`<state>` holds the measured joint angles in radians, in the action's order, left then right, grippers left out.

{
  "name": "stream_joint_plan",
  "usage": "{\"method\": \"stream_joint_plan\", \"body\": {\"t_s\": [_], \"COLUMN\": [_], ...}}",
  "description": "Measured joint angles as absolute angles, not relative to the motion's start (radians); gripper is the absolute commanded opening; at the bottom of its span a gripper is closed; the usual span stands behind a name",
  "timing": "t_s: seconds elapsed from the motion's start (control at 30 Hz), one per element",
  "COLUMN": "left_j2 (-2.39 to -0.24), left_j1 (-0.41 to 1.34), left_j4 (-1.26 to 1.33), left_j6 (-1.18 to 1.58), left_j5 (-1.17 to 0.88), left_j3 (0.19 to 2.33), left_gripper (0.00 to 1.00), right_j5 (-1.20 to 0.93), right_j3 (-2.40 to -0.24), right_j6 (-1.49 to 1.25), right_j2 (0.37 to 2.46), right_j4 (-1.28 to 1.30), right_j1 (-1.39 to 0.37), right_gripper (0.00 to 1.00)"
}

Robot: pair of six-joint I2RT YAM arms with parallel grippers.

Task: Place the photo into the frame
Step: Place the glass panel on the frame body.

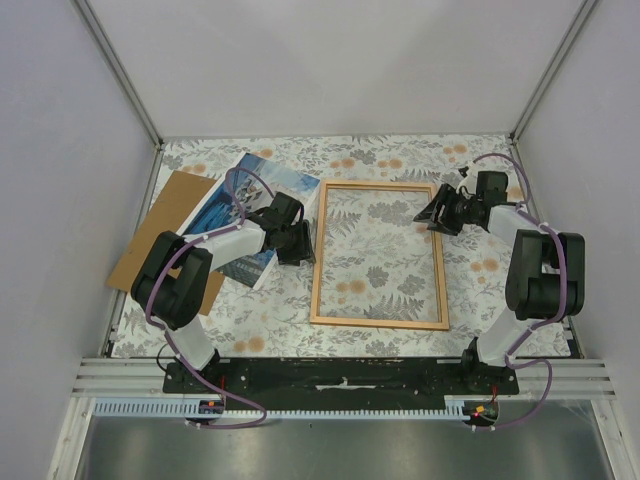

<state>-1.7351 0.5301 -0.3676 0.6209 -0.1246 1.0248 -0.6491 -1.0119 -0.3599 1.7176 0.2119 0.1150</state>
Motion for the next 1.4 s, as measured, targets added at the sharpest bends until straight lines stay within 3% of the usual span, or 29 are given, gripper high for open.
{"method": "stream_joint_plan", "body": {"t_s": [1.4], "left_j2": [-1.734], "left_j1": [0.53], "left_j4": [-0.368], "left_j6": [0.621], "left_j5": [-0.123], "left_j3": [1.025], "left_gripper": [0.53], "right_j5": [-0.434], "right_j3": [-1.097], "right_j6": [-0.298], "right_j2": [1.718], "right_j4": [0.347], "right_j1": [0.109], "right_gripper": [0.63]}}
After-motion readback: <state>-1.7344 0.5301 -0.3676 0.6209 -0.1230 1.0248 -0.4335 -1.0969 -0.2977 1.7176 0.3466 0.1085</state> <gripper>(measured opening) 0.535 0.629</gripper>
